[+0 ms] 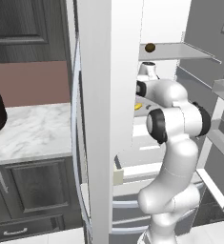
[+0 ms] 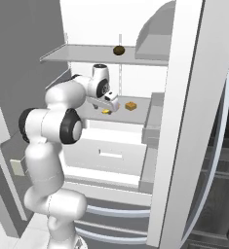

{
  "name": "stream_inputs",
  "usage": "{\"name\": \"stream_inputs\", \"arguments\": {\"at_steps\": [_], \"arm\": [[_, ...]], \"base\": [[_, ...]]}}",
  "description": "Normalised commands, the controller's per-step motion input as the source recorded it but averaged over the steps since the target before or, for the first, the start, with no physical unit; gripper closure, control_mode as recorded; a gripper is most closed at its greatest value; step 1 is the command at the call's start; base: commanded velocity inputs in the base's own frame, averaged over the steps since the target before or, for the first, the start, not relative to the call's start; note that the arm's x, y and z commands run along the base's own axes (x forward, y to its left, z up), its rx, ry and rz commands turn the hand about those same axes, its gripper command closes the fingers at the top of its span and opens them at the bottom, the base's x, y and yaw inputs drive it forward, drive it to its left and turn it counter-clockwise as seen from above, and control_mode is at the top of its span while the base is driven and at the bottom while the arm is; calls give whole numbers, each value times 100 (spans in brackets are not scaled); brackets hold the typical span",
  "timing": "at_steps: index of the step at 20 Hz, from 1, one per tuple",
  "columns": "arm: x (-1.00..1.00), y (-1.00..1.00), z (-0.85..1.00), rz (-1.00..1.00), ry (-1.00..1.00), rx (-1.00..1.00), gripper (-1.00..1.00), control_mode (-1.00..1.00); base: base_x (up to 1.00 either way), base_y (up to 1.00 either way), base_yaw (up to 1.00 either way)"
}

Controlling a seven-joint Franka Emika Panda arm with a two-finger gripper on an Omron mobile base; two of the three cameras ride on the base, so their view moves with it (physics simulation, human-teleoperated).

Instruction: Pick up the banana and kiwi from the fridge and place one fruit on each plate on the dining counter.

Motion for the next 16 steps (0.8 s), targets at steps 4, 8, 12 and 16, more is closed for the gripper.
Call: {"name": "stream_inputs", "arguments": {"at_steps": [4,8,12,16], "arm": [[21,-5,-17,-2,-3,0,-100,-100],[21,-8,-17,0,-1,0,-100,-100],[23,-7,-13,-1,-1,0,-100,-100],[28,-6,-5,0,-2,0,-100,-100]], "base": [[0,0,0],[0,0,0],[0,0,0],[0,0,0]]}}
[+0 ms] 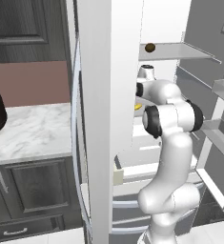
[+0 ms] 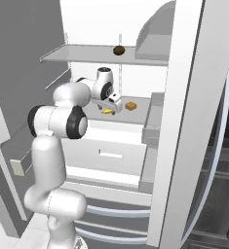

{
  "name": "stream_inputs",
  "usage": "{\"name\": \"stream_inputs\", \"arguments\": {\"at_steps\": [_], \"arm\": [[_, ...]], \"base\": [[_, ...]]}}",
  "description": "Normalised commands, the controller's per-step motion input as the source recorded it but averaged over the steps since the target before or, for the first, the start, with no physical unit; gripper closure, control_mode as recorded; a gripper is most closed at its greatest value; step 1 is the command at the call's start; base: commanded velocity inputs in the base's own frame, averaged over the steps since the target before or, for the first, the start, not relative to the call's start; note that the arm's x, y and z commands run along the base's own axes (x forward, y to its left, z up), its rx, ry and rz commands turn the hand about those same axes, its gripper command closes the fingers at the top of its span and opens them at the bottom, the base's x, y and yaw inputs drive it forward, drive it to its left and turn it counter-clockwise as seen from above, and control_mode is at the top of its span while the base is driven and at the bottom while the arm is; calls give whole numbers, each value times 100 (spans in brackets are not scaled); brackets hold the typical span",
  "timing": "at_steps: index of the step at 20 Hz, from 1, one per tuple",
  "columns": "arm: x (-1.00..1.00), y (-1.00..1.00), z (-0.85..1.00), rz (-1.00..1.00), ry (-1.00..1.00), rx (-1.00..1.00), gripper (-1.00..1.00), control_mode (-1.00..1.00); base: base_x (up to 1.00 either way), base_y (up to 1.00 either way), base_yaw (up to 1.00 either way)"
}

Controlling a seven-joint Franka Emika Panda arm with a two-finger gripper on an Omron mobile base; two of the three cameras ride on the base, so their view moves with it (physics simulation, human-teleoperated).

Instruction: Pick up the banana and kiwi from the fridge and place one fruit on each plate on the dining counter.

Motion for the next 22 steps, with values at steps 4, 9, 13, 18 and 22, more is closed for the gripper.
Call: {"name": "stream_inputs", "arguments": {"at_steps": [4,9,13,18,22], "arm": [[33,0,-2,0,0,0,-100,-100],[31,0,-13,0,0,0,-100,-100],[12,0,-25,0,0,0,-100,-100],[0,0,-40,0,0,0,100,-100],[0,0,-24,0,0,0,100,-100]], "base": [[0,0,0],[0,0,0],[0,0,0],[0,0,0],[0,0,0]]}}
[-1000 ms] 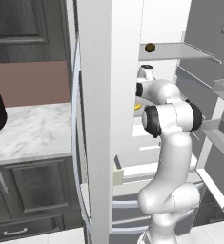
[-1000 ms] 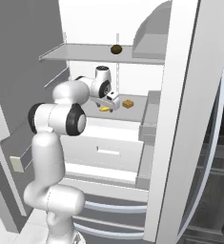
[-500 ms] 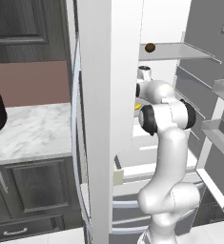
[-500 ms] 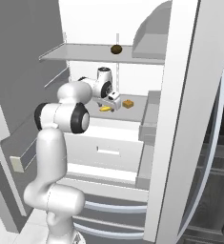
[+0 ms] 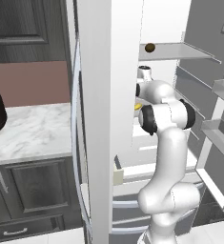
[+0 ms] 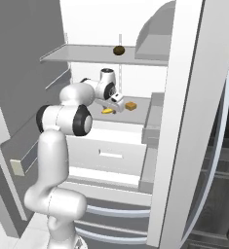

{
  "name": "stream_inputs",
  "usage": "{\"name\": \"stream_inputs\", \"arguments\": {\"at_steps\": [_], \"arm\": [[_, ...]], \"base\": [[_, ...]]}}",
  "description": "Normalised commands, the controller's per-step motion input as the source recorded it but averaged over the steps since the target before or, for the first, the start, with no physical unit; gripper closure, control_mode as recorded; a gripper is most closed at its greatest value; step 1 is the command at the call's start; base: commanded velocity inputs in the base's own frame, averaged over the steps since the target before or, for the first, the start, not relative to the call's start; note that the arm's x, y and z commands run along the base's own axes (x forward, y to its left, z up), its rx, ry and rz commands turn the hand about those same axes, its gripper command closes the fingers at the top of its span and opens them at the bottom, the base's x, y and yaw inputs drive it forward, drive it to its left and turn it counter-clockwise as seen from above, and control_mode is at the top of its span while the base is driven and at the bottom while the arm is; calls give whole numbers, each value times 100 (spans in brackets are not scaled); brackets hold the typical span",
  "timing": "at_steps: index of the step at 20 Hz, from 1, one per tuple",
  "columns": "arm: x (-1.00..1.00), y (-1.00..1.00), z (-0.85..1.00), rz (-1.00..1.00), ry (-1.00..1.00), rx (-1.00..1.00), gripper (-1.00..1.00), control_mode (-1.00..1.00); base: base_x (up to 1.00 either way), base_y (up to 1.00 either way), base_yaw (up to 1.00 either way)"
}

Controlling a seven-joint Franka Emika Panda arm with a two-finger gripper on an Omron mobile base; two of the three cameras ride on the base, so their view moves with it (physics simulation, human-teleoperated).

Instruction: Pick up the banana and kiwi from the fridge and place one fruit on each plate on the dining counter.

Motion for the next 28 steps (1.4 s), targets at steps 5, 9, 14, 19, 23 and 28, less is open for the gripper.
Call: {"name": "stream_inputs", "arguments": {"at_steps": [5,9,14,19,23,28], "arm": [[-7,0,-15,-3,0,1,100,-100],[-30,0,-11,-13,-2,1,100,-100],[-44,-1,32,-14,-1,4,100,-100],[-60,-5,39,-15,0,4,100,-100],[-70,-4,40,-13,0,0,100,-100],[-71,-2,67,-9,0,0,100,-100]], "base": [[0,0,0],[0,0,0],[0,0,0],[0,0,0],[0,0,0],[0,0,0]]}}
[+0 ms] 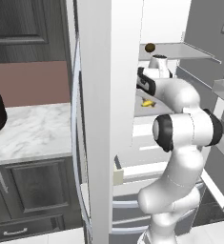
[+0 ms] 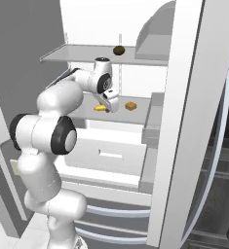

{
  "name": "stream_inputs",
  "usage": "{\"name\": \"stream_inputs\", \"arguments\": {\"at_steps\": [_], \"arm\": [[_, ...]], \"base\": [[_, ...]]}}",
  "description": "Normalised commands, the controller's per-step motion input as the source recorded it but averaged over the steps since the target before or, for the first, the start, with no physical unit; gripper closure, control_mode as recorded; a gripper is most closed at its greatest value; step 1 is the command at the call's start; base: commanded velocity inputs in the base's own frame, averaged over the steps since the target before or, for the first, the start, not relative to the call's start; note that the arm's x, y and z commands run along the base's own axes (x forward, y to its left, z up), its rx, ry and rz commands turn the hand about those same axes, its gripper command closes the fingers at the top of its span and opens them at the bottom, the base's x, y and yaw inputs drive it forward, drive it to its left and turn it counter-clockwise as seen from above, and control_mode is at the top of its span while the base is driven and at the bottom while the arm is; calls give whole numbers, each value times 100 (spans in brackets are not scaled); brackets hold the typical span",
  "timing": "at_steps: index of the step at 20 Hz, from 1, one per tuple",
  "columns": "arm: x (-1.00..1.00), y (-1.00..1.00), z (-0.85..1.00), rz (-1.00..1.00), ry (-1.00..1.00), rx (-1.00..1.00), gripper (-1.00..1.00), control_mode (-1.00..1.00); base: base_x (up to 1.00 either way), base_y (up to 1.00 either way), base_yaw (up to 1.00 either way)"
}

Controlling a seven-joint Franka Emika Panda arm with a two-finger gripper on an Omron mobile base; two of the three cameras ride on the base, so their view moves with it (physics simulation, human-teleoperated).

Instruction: Pick up the banana and kiwi from the fridge and place one fruit on each plate on the dining counter.

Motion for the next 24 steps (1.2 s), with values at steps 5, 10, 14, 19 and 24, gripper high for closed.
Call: {"name": "stream_inputs", "arguments": {"at_steps": [5,10,14,19,24], "arm": [[-88,0,31,-2,0,0,100,-100],[-100,0,29,0,0,0,100,-100],[-100,0,42,0,0,0,100,-100],[-100,0,33,0,0,0,100,-100],[-100,0,28,0,0,0,100,-100]], "base": [[0,0,0],[0,0,0],[0,0,0],[0,0,0],[0,0,0]]}}
